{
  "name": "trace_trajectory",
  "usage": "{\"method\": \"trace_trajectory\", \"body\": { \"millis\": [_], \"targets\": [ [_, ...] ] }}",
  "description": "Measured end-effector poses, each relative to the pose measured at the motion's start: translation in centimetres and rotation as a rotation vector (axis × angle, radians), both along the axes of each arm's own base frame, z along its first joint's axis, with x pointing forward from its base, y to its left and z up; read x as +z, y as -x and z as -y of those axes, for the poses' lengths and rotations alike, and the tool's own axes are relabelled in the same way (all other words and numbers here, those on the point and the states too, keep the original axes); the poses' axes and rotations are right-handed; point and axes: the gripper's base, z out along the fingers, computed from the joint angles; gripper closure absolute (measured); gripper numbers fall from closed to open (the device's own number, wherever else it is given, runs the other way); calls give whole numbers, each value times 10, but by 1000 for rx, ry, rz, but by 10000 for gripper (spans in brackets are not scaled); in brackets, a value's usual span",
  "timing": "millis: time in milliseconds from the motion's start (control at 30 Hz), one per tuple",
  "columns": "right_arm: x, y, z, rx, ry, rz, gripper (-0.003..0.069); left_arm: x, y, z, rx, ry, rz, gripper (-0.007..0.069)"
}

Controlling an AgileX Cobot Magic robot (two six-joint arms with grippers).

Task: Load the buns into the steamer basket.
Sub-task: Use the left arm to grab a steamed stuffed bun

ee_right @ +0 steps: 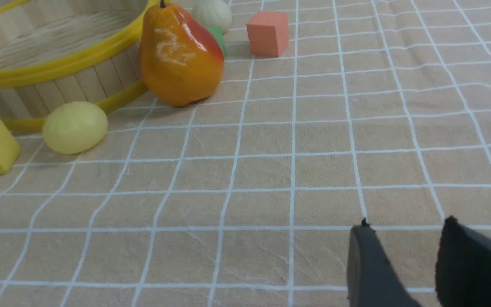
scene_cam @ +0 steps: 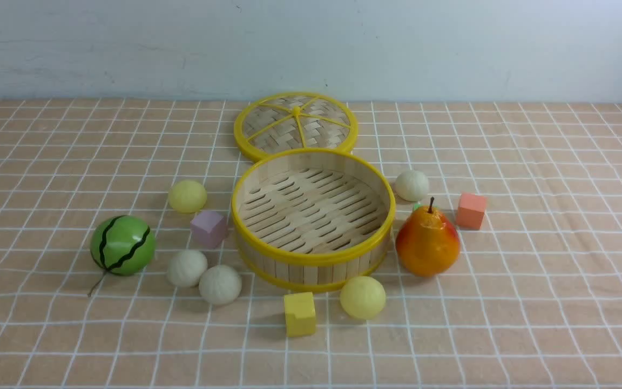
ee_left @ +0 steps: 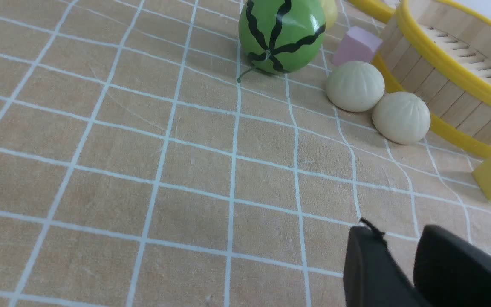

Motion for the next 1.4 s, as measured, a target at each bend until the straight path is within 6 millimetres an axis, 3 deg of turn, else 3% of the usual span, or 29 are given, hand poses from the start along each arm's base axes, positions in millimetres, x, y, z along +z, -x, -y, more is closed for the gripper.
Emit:
{"method": "trace_trajectory", "body": {
  "millis": [633,700,800,900,1067,1133,1233,1267,1300,1333,1400],
  "targets": [
    [0,0,0,0,0,0,420,1,0,0,0,6,9,444],
    [0,0,0,0,0,0,420,7,-2,2,9,96,66,442],
    [0,0,0,0,0,0,420,20,-4,3,49,407,166,442],
    [0,0,0,0,0,0,420,28,-4,1,81,610,217,439],
    [0,0,0,0,0,0,420,42,-3,-3,103,699,316,452],
    [0,0,0,0,0,0,420,48,-2,-1,82,690,300,468],
    [0,0,0,0,0,0,420,83,2,7,3,573,227,523],
    [0,0,0,0,0,0,420,100,-1,12,-43,444,122,554],
    [0,0,0,0,0,0,420,104,-2,13,-54,410,90,564],
    [0,0,0,0,0,0,420,117,-10,17,-92,276,-61,584],
    [0,0,0,0,0,0,420,124,-19,19,-124,154,-222,600]
  ]
}}
